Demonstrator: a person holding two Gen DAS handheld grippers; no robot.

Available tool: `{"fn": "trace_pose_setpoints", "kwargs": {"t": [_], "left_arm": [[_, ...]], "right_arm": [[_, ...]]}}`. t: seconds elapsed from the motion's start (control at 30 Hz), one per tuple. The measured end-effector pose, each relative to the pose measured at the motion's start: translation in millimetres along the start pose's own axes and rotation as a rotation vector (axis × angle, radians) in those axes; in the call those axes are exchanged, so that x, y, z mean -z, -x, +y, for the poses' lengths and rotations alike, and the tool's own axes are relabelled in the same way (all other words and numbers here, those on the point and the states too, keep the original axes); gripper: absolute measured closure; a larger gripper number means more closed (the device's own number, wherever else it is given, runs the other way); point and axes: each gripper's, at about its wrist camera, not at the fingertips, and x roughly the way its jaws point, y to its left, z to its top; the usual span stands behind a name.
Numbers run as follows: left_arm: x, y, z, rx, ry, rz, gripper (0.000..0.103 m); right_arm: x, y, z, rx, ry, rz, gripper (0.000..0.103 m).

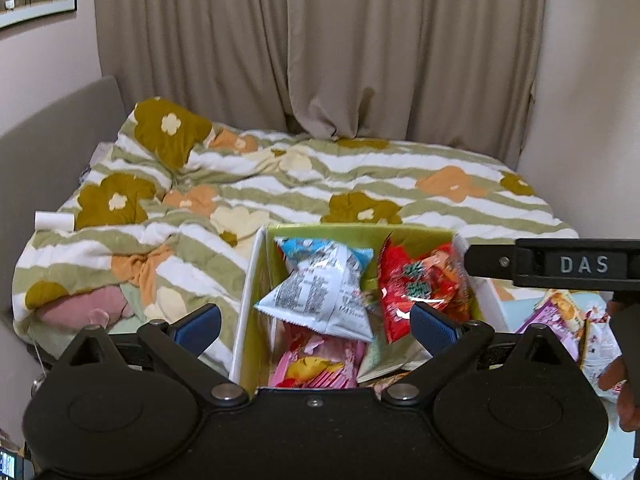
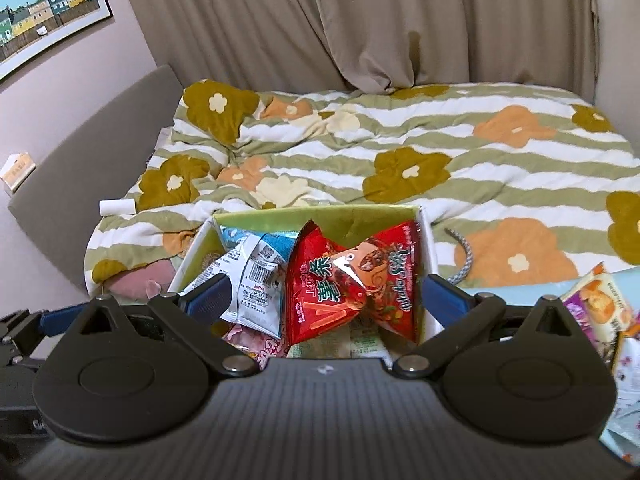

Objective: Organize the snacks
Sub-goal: 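Carry both bags over the yellow box and release them inside, then move both tools back over the snack pile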

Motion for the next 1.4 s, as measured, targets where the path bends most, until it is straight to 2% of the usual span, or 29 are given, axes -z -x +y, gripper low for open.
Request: {"fn": "trace_pose_setpoints", "kwargs": {"t": [0.17, 0.37, 0.57, 0.87, 1.0, 1.4], "left_arm": [[-0.2, 16.6, -13.6, 0.027, -0.022, -0.034, 0.001], [4.5, 33.7, -50.5, 0.062, -0.05, -0.065, 0.001], [10.8, 38.9, -111.2, 0.093, -0.094, -0.08, 0.001], [19.1, 27.2, -215.2, 0.186, -0.209, -0.073, 0.001], [23.2, 12.6, -254.7, 0.249, -0.312, -0.056, 0.001], [51.9, -65.8, -351.1, 0.443, -0.786, -0.009, 0.001]], "right_arm": [[0.8, 33.8, -8.9, 0.03, -0.016, -0.038, 0.0], [8.1, 73.1, -38.2, 0.066, -0.029, -0.082, 0.0], [20.3, 110.0, -95.3, 0.112, -0.054, -0.116, 0.0], [42.3, 151.6, -197.2, 0.237, -0.072, -0.074, 0.0], [54.2, 160.9, -234.2, 0.291, -0.126, -0.059, 0.0], [90.9, 150.2, -316.2, 0.413, -0.437, -0.004, 0.0]]}}
